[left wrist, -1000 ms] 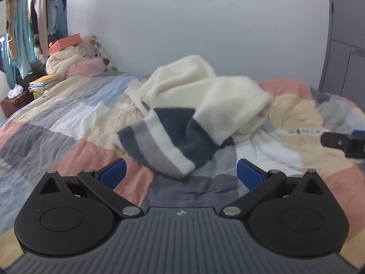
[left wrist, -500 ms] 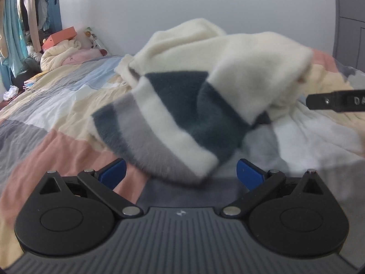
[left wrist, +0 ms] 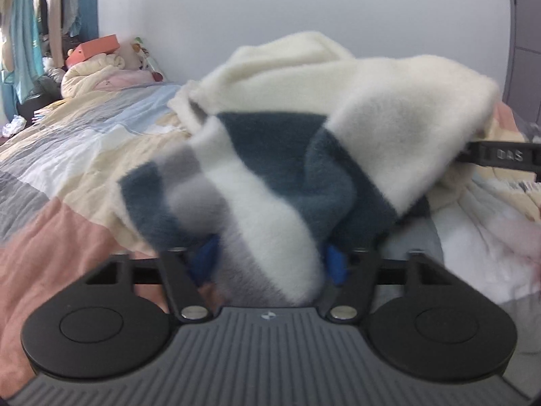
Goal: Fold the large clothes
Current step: 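Reach both grippers into the cream striped blanket and pinch its edges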
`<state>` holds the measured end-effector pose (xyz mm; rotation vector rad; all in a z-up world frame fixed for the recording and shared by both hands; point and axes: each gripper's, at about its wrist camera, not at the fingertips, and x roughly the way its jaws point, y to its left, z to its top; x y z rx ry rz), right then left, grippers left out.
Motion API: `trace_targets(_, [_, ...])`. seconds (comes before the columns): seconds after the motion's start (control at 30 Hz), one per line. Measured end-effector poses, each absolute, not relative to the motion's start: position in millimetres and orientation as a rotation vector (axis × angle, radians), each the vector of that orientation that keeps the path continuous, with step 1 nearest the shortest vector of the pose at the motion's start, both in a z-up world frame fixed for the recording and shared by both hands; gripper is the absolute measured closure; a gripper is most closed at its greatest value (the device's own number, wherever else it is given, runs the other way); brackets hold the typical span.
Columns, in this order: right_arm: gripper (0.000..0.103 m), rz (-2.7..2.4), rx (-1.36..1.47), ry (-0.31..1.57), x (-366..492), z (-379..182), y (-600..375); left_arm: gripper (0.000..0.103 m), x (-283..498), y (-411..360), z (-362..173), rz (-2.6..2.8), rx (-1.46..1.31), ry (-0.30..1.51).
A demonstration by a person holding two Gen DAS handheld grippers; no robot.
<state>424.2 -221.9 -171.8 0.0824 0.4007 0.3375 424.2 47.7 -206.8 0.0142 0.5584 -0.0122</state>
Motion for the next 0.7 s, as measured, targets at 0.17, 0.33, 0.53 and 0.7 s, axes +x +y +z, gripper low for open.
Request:
trace_targets(0.17, [0.084, 0.31, 0.095, 0.415, 417, -153, -231, 0.071, 420, 73, -193, -0.018, -0.061, 0.546])
trace_targets(0.33, [0.085, 0.276, 0.043, 0.412, 395, -122, -232, 0.082, 397, 99, -167, 0.003, -0.198, 0.492])
trace_targets(0.53, [0.087, 0.225, -0.004, 0.398, 345, -87, -244, 0.084, 356, 139, -130, 0.013, -0.362, 0.408])
trace_targets(0.7, [0.087, 0.147, -0.041, 0.347, 298, -63, -257, 0.087, 307, 159, -103, 0.001, -0.393, 0.366])
